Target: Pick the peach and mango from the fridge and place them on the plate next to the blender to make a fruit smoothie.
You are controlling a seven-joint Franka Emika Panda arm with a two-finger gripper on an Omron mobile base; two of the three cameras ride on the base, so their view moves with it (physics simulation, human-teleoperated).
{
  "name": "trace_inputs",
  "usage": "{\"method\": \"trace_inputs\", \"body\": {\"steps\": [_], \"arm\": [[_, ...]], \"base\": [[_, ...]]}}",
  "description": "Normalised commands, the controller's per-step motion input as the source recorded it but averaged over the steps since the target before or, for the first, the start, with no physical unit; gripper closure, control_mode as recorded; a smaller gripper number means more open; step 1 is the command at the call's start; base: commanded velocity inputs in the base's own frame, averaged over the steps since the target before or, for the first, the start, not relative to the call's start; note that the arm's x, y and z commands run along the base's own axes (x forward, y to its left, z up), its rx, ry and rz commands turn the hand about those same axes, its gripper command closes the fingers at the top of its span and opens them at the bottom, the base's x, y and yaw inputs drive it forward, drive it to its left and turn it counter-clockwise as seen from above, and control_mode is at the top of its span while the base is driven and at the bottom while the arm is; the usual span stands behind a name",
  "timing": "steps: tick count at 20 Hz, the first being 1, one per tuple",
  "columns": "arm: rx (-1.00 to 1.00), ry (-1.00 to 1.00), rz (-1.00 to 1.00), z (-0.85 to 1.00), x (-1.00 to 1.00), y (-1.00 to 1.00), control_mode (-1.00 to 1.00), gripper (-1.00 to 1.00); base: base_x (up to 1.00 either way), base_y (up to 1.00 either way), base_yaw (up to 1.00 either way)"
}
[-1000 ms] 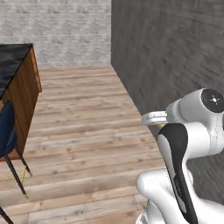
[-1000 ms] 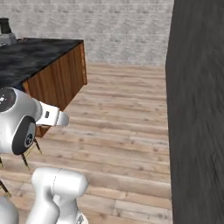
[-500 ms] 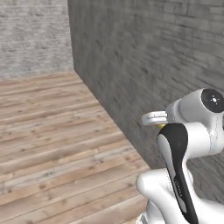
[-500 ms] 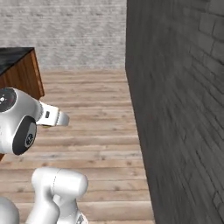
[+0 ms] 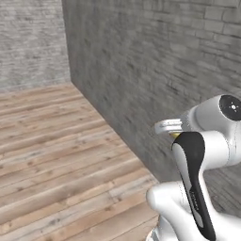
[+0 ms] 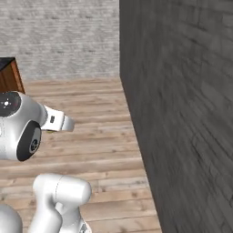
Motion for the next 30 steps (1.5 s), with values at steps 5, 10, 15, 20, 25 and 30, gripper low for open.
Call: {"method": "trace_inputs", "body": {"steps": [5,10,15,20,25,30], "arm": [[0.00,0.00,0.00,0.00,0.00,0.00,1.00,1.00],[0.00,0.00,0.00,0.00,0.00,0.00,1.00,1.00],[0.00,0.00,0.00,0.00,0.00,0.00,1.00,1.00],[0.00,0.00,0.00,0.00,0.00,0.00,1.00,1.00],[0.00,0.00,0.00,0.00,0.00,0.00,1.00,1.00],[0.00,0.00,0.00,0.00,0.00,0.00,1.00,1.00]], "base": [[1.00,0.99,0.06],[1.00,0.48,0.00],[1.00,0.38,0.00],[1.00,0.41,0.00],[1.00,0.61,0.04],[1.00,0.62,0.12]]}}
